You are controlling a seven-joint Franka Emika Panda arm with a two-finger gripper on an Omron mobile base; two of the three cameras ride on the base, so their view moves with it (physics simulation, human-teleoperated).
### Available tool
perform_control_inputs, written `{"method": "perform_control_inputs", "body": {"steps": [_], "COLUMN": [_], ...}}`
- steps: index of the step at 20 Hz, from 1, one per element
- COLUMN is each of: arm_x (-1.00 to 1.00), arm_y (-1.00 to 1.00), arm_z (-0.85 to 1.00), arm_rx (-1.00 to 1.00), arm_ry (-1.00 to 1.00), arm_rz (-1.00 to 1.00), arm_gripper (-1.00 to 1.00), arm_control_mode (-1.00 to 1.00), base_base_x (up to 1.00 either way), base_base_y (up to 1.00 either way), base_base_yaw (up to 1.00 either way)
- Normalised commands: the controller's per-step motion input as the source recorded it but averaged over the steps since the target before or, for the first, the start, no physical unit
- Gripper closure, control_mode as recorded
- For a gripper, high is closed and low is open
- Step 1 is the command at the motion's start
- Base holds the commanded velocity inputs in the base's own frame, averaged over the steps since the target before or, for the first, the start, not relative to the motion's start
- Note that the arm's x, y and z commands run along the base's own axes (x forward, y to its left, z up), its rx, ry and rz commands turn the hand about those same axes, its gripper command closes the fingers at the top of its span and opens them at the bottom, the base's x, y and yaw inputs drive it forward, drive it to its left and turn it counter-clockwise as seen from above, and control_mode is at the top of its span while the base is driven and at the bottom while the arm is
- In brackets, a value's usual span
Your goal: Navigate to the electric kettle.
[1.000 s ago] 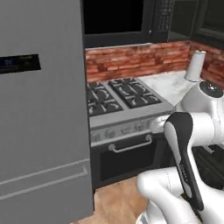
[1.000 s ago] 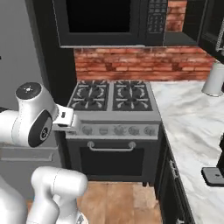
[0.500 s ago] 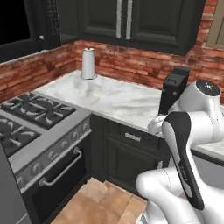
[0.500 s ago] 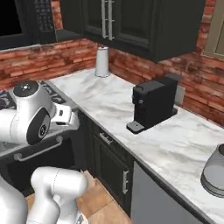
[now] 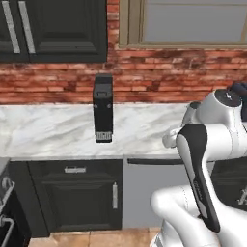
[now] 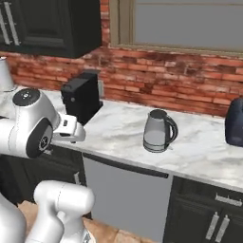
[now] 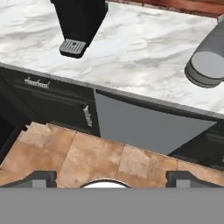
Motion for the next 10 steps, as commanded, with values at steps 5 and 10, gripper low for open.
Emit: {"method": "perform_control_inputs", "body": {"steps": [5,10], "arm_x": [0.0,0.0], "arm_y": [0.0,0.0], "arm_z": [0.0,0.0], "arm_rx": [0.0,0.0], "arm_ry": [0.0,0.0], "arm_rz": [0.0,0.0], "arm_gripper": [-1.0,-1.0], "arm_control_mode": [1.0,1.0], "base_base_x": [0.15,1.0], "base_base_y": [-1.0,0.4], "base_base_yaw": [-0.23,-0.21]}}
